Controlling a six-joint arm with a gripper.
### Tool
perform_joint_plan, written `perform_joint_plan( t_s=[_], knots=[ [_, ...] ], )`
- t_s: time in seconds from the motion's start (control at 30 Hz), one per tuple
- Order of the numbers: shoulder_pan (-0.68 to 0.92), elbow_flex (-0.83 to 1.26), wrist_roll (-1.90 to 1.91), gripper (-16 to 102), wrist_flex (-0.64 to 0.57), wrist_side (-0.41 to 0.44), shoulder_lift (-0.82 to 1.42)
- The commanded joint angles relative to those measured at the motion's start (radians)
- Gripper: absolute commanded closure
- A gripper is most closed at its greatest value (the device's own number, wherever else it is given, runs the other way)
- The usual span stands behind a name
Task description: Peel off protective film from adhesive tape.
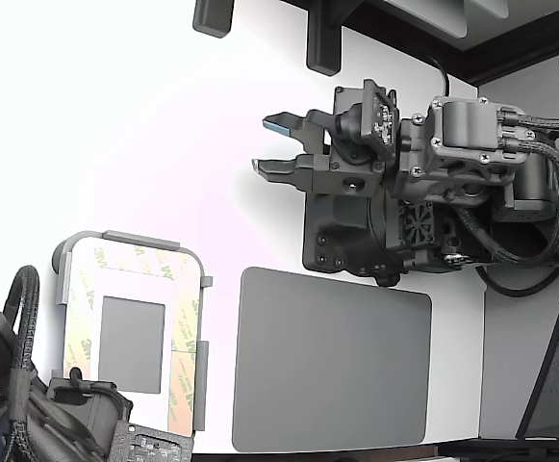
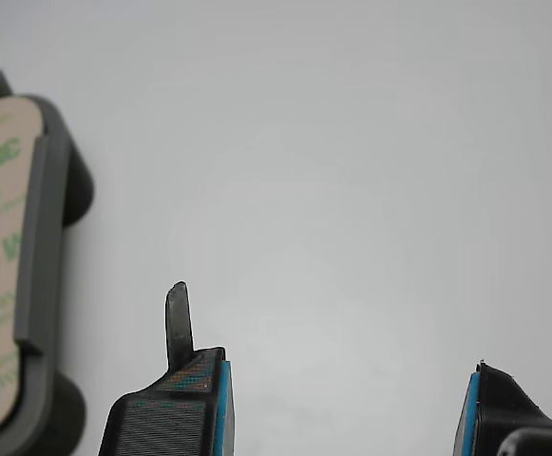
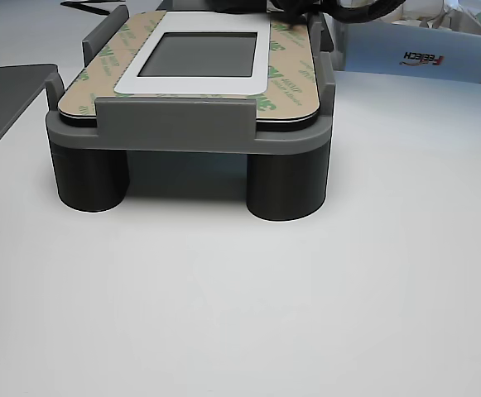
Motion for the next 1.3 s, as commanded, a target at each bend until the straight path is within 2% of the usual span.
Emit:
perform_joint_plan(
  t_s=[0.0,0.2,0.5,0.8,0.97,1.13,1.27],
  knots=[
    [0.028,0.012,-1.155,96,-0.287,-0.253,0.021],
    [0.028,0.014,-1.167,96,-0.295,-0.25,0.021],
    [0.032,0.014,-1.273,97,-0.353,-0.291,-0.009],
    [0.034,0.014,-1.353,96,-0.541,-0.334,-0.23],
    [0.04,0.014,-1.427,96,-0.609,-0.411,-0.307],
    [0.135,0.014,-1.465,97,-0.71,-0.356,-0.403],
    [0.239,0.014,-1.497,97,-0.776,-0.259,-0.479]
  ],
)
